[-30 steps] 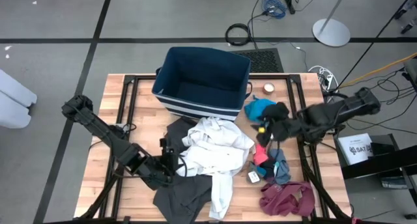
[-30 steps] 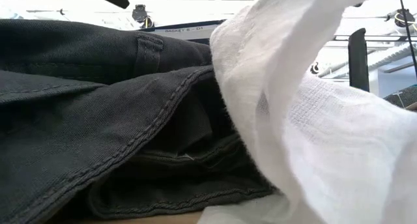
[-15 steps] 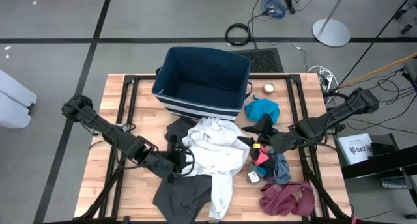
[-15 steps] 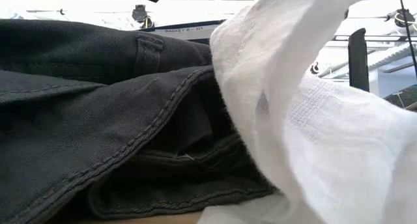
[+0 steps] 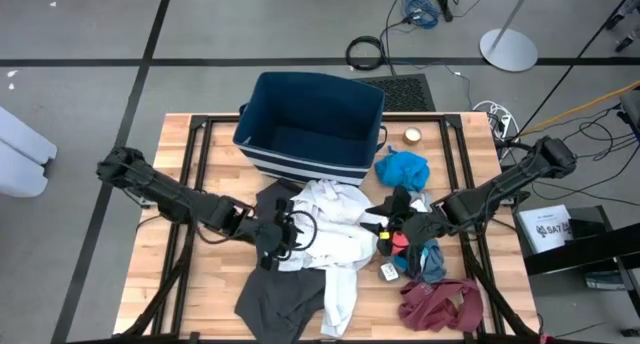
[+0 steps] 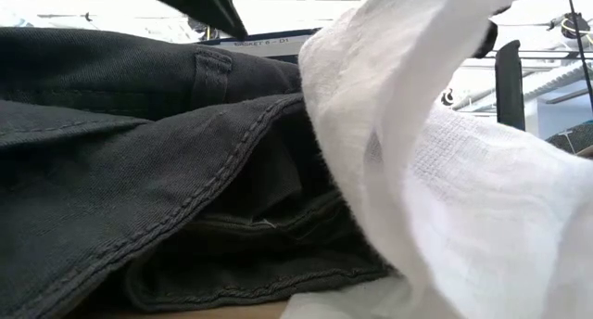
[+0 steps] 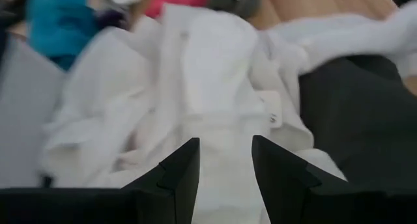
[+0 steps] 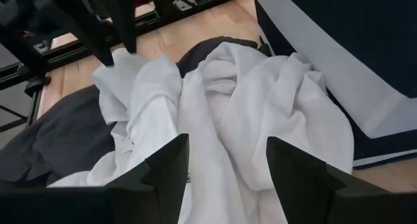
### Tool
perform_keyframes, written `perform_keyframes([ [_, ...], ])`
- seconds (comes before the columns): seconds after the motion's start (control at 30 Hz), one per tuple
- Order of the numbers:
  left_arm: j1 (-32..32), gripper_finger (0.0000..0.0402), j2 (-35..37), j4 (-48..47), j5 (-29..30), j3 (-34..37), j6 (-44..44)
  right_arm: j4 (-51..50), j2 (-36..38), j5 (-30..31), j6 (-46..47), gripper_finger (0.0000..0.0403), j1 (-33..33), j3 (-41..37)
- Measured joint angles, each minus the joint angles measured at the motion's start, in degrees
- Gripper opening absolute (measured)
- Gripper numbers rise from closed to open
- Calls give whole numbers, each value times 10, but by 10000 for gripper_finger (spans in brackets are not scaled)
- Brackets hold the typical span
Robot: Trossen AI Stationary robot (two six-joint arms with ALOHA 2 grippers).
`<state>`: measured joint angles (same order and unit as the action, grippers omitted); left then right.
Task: Sort clothes
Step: Move the white sock to the right of the table
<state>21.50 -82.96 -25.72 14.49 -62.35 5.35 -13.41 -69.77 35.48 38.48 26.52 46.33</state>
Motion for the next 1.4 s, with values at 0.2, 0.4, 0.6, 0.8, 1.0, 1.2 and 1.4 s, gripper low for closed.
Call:
perform_keyframes([
  [0.2, -31, 150, -53, 3, -38, 0, 15, -1, 0, 0, -5, 192, 0, 0],
  [0.4, -48, 150, -105, 18, -41, 0, 25, -1, 0, 0, -6, 192, 0, 0],
  [0.6, -49, 90, -118, 17, -53, 0, 11, -2, 0, 0, -6, 192, 0, 0],
  [0.8, -44, 12, -117, 6, -53, -23, 5, -2, 0, 0, -6, 192, 0, 0],
  [1.0, -21, 4, -110, -58, -49, -100, 10, -2, 0, -18, -6, 192, 0, 0],
  [1.2, 18, 2, -88, -167, 9, -199, 11, -2, 0, -29, -6, 192, 0, 0],
  [1.4, 46, 1, -60, -197, 60, -244, 16, 3, 11, -28, -20, 192, 6, 0],
])
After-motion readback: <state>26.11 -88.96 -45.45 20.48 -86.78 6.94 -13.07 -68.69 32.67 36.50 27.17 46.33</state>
